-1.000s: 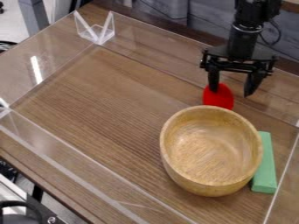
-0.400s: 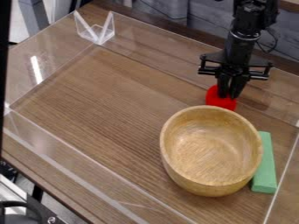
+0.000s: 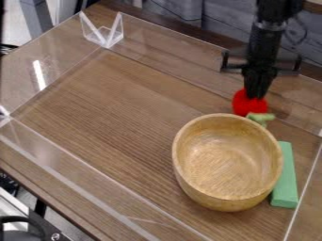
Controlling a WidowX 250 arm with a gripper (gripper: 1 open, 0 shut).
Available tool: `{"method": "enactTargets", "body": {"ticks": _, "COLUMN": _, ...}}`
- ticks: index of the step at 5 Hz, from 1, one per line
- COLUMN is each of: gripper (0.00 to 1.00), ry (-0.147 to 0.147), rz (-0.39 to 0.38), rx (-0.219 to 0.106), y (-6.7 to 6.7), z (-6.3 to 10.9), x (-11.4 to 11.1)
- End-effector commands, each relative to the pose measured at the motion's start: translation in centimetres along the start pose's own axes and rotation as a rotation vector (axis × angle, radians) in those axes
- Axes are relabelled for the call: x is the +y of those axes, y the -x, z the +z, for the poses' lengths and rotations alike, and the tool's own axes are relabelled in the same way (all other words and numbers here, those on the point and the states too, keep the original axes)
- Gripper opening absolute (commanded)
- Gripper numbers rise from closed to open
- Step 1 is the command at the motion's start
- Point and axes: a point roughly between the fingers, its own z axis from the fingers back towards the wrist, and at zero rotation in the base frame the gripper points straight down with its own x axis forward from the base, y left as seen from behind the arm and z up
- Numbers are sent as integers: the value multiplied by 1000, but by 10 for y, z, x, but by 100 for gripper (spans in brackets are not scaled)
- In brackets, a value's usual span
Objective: Move the red fruit to the left
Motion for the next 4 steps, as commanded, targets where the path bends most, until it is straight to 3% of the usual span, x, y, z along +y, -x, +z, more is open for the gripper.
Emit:
{"method": "enactTargets", "body": {"ticks": 1, "gripper": 0, "ry": 103, "rz": 104, "rx": -78, "y": -10, "z": 60, "x": 6}}
{"method": "enactTargets", "body": {"ticks": 2, "gripper": 0, "ry": 138, "rz": 161, "rx": -88, "y": -20, "z": 88, "x": 26}}
{"method": "enactTargets", "body": {"ticks": 3, "gripper": 0, "ry": 144, "rz": 250, "rx": -112, "y": -36, "z": 104, "x": 57}}
{"method": "enactTargets", "body": {"ticks": 4, "gripper": 0, "ry": 129, "rz": 354, "rx": -130, "y": -52, "z": 109, "x": 87}}
